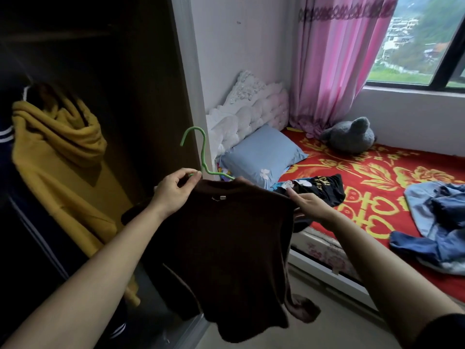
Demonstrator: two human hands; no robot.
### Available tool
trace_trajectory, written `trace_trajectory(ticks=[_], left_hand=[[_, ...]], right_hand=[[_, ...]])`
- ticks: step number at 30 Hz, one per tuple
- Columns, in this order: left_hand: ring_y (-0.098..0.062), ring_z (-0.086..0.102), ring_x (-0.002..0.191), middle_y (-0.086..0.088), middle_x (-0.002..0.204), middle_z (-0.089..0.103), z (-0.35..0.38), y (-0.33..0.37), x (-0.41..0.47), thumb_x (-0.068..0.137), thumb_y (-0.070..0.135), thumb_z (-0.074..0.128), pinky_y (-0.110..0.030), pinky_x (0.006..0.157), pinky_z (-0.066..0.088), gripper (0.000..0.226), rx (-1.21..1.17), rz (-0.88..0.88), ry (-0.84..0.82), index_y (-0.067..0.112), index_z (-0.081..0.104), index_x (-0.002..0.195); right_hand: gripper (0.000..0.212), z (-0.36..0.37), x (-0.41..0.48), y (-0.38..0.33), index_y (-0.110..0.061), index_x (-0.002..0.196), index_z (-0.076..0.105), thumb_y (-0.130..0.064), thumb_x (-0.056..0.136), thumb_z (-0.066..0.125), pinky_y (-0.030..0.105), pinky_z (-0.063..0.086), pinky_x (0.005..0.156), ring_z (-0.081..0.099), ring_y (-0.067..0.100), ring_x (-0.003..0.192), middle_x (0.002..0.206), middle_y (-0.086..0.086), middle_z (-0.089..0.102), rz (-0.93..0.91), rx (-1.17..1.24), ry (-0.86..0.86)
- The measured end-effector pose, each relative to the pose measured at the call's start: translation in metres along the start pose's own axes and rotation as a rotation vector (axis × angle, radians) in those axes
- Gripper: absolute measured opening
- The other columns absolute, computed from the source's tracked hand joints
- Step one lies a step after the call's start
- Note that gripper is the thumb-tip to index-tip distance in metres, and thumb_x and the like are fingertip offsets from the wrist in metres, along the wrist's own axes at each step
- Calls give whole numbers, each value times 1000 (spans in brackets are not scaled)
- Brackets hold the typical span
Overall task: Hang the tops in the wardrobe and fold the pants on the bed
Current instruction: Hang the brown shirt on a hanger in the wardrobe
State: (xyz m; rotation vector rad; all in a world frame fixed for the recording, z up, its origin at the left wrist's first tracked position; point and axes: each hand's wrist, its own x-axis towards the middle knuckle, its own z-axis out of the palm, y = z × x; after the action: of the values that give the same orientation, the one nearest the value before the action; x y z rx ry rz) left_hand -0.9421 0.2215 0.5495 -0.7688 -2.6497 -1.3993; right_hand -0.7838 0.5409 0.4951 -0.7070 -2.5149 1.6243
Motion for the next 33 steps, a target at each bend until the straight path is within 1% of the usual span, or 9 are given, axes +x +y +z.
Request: trace_trajectory(ticks=[5, 10, 14, 17, 20, 22, 25, 30, 33], left_hand=[[-18, 64, 103, 14, 92, 73, 12, 3, 0, 86, 61, 60, -52, 107, 34, 22, 22, -37, 55, 42, 71, 87], [-18, 66, 97, 16, 87, 73, 15, 4, -1, 80, 69, 55, -51, 107, 33, 38, 41, 0, 20, 37, 73, 91], [-13, 61, 101, 14, 90, 72, 8, 5, 0, 77, 70, 53, -34, 95, 18, 42, 96, 26, 118, 37, 73, 92], [-13, 60, 105, 14, 90, 73, 3, 2, 0, 82, 62, 60, -37, 98, 18, 29, 67, 5, 119, 37, 73, 90], [-14, 60, 105, 17, 89, 72, 1, 0, 1, 84, 60, 61, -44, 106, 21, 27, 73, -37, 68, 38, 74, 90], [-14, 56, 103, 17, 84, 69, 5, 0, -1, 86, 61, 59, -41, 98, 22, 26, 234, -60, 52, 40, 74, 89], [-16, 57, 97, 15, 77, 66, 11, -3, -6, 90, 60, 54, -40, 88, 25, 26, 463, -34, 78, 41, 72, 89], [-15, 59, 88, 13, 72, 68, 12, 0, -1, 85, 64, 58, -36, 84, 22, 28, 145, -113, 237, 39, 70, 83], [-19, 64, 89, 5, 74, 72, 9, -3, -1, 82, 63, 63, -38, 100, 25, 27, -46, -150, 210, 37, 70, 81]], right_hand=[[41, -4, -6, 7, -16, 92, 76, -50, 96, 55, 35, 51, 93, 59, 19, 89, 85, 1, 65, -26, 264, -164], [54, 1, 10, 11, -23, 123, 68, -61, 99, 38, 43, 42, 107, 59, 21, 119, 125, -4, 65, 143, -38, -292], [42, 8, 18, 24, -26, 112, 75, -59, 92, 56, 40, 44, 106, 63, 18, 117, 118, -6, 72, 148, 90, -409], [31, 11, 20, 18, -22, 99, 79, -48, 84, 72, 37, 51, 100, 68, 16, 107, 107, -1, 76, 93, 206, -307], [30, 18, 25, 8, -14, 93, 80, -42, 81, 77, 35, 53, 85, 68, 21, 88, 90, 3, 76, 6, 260, -24], [28, 23, 25, -1, -13, 91, 79, -40, 87, 73, 35, 50, 76, 63, 19, 78, 82, 3, 72, -144, 272, 153], [27, 21, 18, -17, -20, 92, 79, -46, 88, 71, 25, 55, 74, 68, 8, 78, 84, -2, 75, -299, 307, 131], [12, 22, 13, -16, -22, 88, 78, -30, 80, 82, 21, 52, 76, 68, 3, 75, 83, -6, 77, -211, -255, -371], [16, 21, 16, -15, -26, 88, 71, -32, 76, 80, 22, 48, 75, 67, 11, 84, 84, -8, 71, -277, -529, -116]])
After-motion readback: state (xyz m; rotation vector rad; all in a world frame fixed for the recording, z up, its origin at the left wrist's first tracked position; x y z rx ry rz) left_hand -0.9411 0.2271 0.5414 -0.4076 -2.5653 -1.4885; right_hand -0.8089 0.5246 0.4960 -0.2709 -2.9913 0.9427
